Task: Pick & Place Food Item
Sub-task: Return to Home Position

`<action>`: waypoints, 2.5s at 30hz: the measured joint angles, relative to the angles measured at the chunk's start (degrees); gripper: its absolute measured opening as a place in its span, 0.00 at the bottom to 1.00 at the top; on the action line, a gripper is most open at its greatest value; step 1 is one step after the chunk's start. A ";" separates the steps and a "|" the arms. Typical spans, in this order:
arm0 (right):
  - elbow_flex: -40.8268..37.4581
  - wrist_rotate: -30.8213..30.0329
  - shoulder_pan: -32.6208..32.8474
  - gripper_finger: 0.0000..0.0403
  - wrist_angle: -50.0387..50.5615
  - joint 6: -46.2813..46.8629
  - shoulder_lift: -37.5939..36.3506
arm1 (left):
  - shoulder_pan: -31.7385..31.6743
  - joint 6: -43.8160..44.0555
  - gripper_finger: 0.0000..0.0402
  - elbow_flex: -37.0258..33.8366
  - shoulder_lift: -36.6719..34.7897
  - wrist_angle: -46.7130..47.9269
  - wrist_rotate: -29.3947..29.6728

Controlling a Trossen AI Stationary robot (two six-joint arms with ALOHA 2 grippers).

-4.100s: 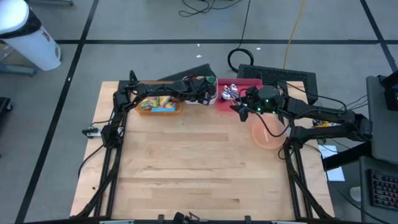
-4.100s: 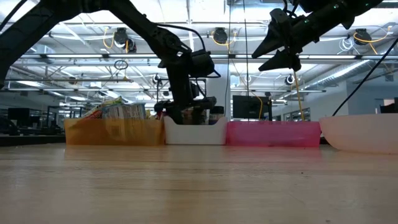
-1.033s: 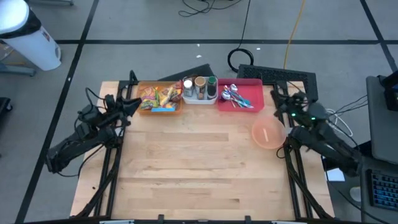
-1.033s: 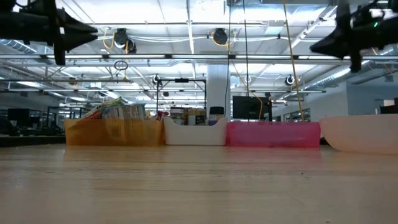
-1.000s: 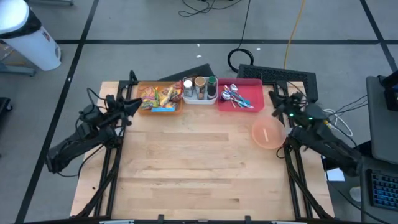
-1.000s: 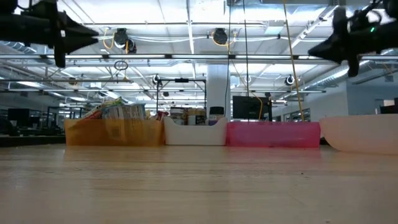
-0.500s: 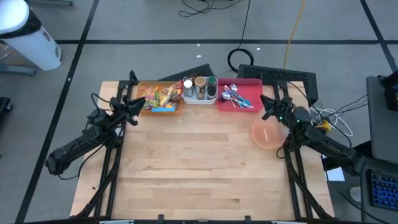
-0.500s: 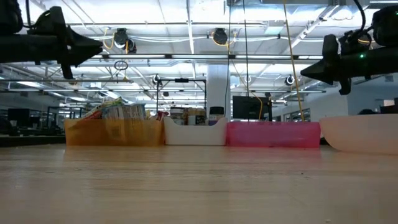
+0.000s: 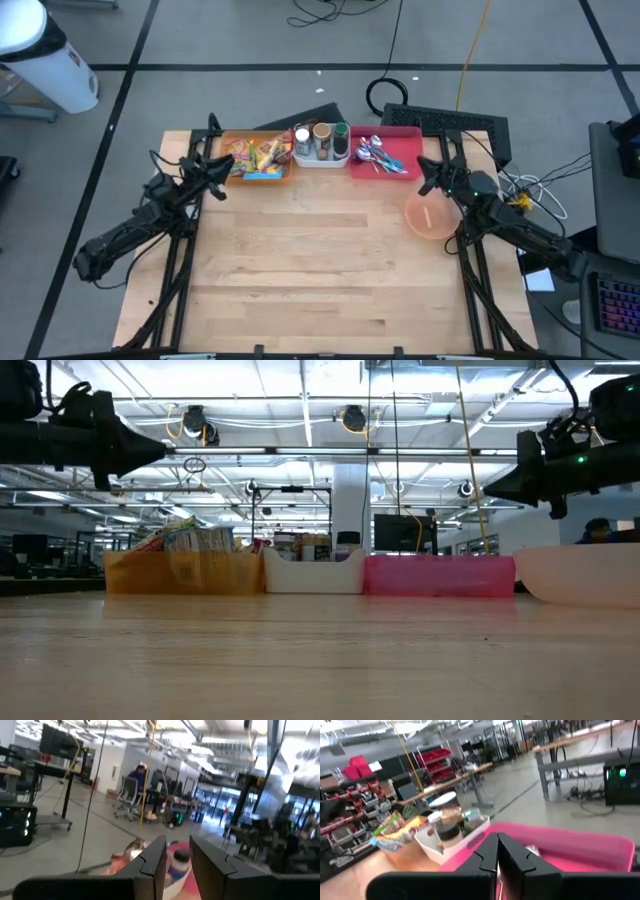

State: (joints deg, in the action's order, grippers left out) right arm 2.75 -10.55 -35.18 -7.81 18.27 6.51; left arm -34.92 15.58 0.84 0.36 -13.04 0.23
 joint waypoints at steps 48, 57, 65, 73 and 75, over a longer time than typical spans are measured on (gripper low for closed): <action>-0.13 0.09 0.01 0.01 2.10 -7.04 0.51 | 0.00 1.16 0.22 0.15 0.42 12.36 -0.70; -0.13 0.12 0.00 0.01 2.07 -7.04 0.51 | 0.00 1.09 0.22 0.15 0.42 12.36 -0.70; -0.13 0.12 0.00 0.01 2.07 -7.02 0.51 | 0.00 1.09 0.22 0.13 0.42 12.36 -0.70; -0.13 0.14 0.02 0.01 2.05 -7.02 0.51 | 0.00 1.11 0.22 0.13 0.42 12.36 -0.70; -0.13 0.14 0.02 0.01 2.07 -7.02 0.51 | 0.00 1.13 0.22 0.13 0.43 12.36 -0.70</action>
State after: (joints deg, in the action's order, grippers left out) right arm 2.61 -10.41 -35.16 -5.74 11.25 7.03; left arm -34.92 16.71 0.97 0.79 -0.69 -0.47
